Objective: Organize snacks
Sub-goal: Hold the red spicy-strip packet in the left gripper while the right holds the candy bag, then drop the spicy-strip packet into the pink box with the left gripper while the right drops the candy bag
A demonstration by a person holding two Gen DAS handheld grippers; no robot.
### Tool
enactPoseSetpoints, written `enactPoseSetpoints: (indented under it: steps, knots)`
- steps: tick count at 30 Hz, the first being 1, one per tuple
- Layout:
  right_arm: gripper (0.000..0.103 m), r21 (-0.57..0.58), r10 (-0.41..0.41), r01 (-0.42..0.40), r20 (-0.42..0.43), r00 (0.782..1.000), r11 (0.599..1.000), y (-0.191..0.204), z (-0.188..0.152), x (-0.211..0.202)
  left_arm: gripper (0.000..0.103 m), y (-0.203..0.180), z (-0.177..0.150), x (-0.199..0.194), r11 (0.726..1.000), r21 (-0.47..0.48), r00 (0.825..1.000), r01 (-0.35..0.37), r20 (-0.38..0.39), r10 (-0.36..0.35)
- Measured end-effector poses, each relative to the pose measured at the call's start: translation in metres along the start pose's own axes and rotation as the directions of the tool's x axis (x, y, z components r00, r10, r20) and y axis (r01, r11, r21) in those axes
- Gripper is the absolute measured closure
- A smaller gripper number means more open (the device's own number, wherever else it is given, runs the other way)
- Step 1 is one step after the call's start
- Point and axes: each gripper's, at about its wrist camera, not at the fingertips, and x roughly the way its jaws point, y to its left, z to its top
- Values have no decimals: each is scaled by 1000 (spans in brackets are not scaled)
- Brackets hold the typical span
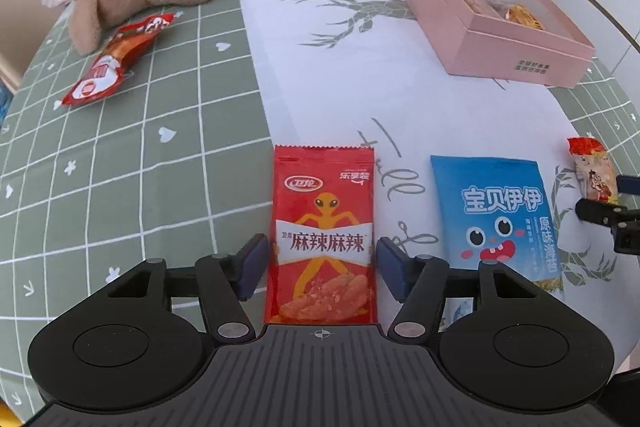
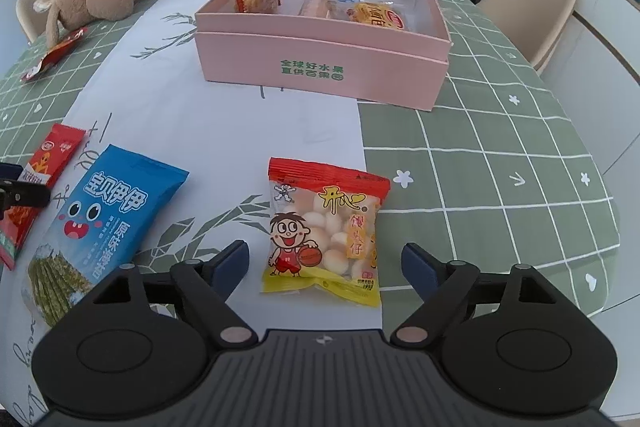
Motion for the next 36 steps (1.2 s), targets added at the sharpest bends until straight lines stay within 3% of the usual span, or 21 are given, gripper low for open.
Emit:
enactPoseSetpoints:
  steps: [5,8,9,11,19,24,27,29,32,34,36]
  knots:
    - [15,-1,31,-31,-2,1000,1000,2,-3,1,29,-7,1,3,1000,10,1000,13,8,-13]
    - [17,14,30,-30,-11,999,999,0,4,4,38,-8,1,1,1000,-9,1000,6,-10,-6]
    - [31,15,22,-22,-15,1000,1000,0,7,3,48,-7,0,-1,1000,-13,1000,6,-14,-7]
    - [52,-4,37,-37,-24,999,999,-1,13,-2,49,-4,-4,-5,999,-25,999,44,-25,-44]
    - [53,-49,20,-20,-1,1000,999,-12,18,-25,53,-11,-12,-19,998,-11,998,60,-18,-60]
    - [53,-25,12,-11,32,999,1000,-25,27,-35,53,-18,7,-43,996,-15,994,93,58,-92]
    - [53,14,18,-20,82,996,1000,-36,40,-48,53,-17,34,-69,980,-45,972,192,146,-183]
    - [53,17,32,-35,144,989,999,-42,58,-63,53,-21,66,-91,967,-28,941,254,237,-241]
    - [53,-24,45,-40,274,961,999,-43,100,-90,52,-42,129,-118,954,57,894,295,337,-296]
    - [53,-36,62,-53,333,941,998,-45,130,-100,48,-57,167,-120,940,85,865,330,371,-337]
    - [49,-43,79,-68,369,926,997,-48,161,-101,45,-74,207,-101,921,102,859,376,335,-388]
